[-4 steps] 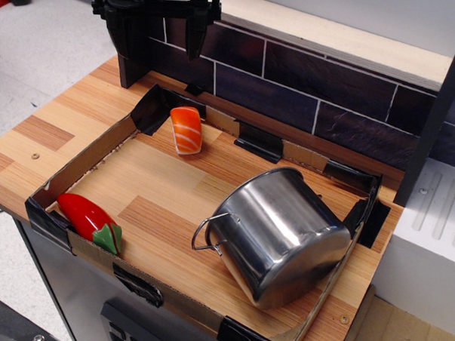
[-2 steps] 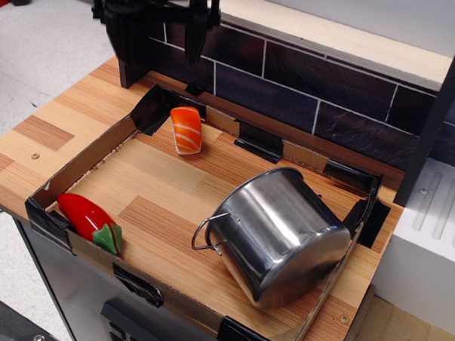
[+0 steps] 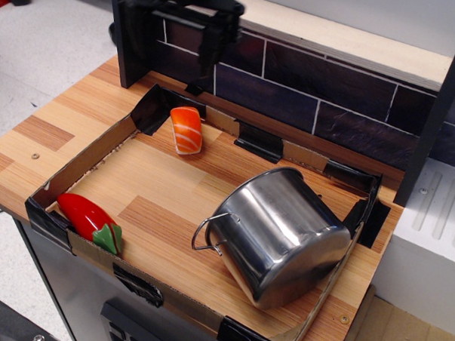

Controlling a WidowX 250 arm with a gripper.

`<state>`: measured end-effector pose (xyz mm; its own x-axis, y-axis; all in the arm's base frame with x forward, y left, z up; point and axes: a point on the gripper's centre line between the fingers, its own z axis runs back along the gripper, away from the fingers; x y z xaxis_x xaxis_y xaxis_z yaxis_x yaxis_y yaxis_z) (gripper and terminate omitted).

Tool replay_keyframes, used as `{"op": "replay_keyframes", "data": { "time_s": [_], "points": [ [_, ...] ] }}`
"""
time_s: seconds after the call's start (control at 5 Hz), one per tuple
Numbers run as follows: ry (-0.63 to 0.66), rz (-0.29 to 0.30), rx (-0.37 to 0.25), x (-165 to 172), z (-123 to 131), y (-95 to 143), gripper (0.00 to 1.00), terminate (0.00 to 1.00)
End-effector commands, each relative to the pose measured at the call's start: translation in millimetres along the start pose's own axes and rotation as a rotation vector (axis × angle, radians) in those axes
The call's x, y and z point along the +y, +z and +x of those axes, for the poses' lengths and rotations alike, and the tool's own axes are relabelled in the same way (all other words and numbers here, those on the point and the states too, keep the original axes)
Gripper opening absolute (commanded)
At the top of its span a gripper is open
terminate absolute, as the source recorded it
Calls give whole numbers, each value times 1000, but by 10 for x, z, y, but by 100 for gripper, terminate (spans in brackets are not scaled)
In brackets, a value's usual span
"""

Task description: Upright metal pot

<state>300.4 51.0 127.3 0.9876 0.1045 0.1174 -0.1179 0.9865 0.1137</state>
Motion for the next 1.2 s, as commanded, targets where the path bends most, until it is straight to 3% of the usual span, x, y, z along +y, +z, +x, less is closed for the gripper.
{"op": "replay_keyframes", "data": {
  "time_s": [0.0,0.2,0.6,1.0],
  "points": [
    [-365,-148,-43,-260,-200,495,100,0],
    [-568,-190,-26,-406,-469,596,100,0],
    [-772,-211,20,-574,-946,521,100,0],
    [-804,-46,-19,-662,-1149,226,100,0]
  ]
}}
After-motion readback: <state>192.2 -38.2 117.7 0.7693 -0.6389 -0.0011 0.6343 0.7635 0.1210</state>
